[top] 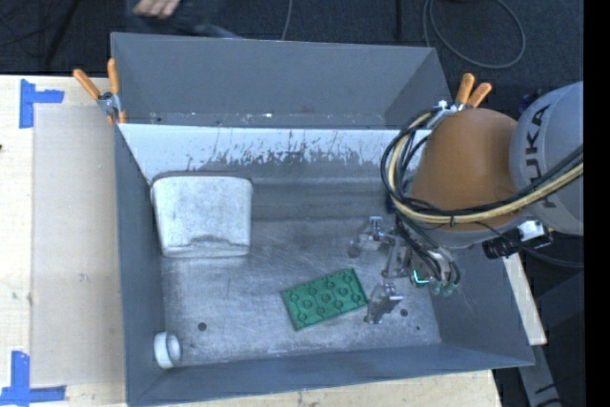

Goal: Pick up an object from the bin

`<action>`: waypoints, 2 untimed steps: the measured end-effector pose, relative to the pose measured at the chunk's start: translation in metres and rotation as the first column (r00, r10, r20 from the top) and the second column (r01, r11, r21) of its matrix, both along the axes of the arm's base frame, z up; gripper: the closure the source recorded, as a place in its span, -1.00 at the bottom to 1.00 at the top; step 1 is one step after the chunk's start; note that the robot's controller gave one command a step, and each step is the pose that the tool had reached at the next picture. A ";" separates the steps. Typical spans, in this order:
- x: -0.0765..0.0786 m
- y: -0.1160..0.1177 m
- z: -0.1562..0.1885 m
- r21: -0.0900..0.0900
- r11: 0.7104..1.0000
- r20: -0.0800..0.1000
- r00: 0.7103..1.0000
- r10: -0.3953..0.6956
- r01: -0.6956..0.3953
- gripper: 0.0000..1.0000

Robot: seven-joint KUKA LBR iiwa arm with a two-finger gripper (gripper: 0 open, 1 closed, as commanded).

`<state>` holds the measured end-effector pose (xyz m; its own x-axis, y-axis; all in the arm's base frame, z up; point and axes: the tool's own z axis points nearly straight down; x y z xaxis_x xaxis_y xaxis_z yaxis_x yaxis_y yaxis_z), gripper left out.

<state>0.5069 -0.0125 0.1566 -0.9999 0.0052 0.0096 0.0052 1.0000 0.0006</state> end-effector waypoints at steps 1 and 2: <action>-0.001 0.033 -0.088 0.001 1.000 0.011 0.999 0.030 -0.030 -1.00; -0.001 0.033 -0.084 0.000 1.000 0.006 0.999 0.031 -0.031 1.00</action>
Offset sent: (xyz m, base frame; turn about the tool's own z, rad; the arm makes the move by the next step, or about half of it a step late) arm -0.0017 0.0316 -0.0866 -0.0296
